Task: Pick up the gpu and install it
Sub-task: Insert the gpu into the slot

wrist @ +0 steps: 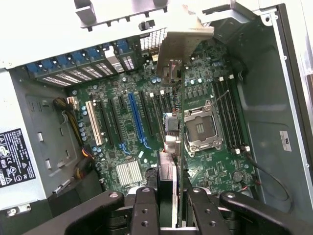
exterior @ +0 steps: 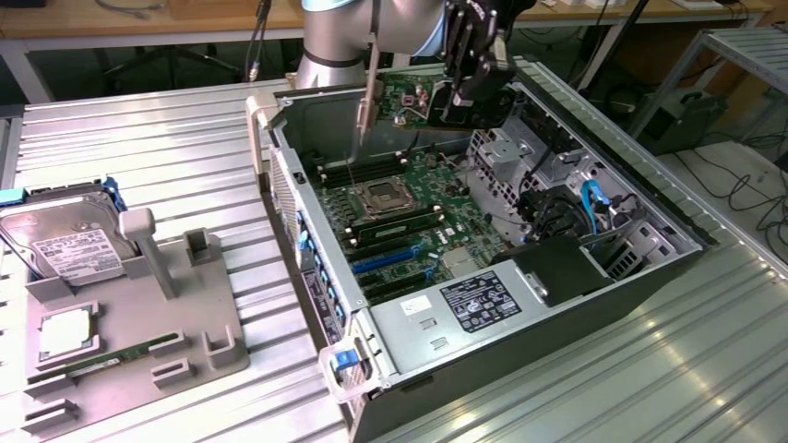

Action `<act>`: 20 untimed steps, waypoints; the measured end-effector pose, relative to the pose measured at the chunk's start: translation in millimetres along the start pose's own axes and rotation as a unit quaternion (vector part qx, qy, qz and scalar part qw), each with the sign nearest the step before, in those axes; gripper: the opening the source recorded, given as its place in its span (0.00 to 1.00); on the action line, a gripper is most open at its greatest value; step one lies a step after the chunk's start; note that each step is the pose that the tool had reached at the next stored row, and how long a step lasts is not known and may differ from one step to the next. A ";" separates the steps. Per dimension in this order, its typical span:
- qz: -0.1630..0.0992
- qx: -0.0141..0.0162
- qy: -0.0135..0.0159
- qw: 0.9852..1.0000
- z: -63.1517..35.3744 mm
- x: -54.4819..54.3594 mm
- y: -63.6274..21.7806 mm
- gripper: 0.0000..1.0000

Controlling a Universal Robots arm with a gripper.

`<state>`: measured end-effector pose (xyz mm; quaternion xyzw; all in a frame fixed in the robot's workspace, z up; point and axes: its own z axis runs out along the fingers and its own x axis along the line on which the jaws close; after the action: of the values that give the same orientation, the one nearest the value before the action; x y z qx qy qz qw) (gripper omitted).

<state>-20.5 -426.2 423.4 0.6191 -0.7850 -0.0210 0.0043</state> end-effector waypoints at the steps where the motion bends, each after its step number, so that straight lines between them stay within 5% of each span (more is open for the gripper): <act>1: -0.003 0.000 0.000 1.000 0.1 0.0 0.1 0.27; 20: -0.041 -0.001 0.002 0.999 3.0 0.4 0.4 0.27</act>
<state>-21.1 -426.4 420.4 0.6510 -0.7588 -0.0208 0.0052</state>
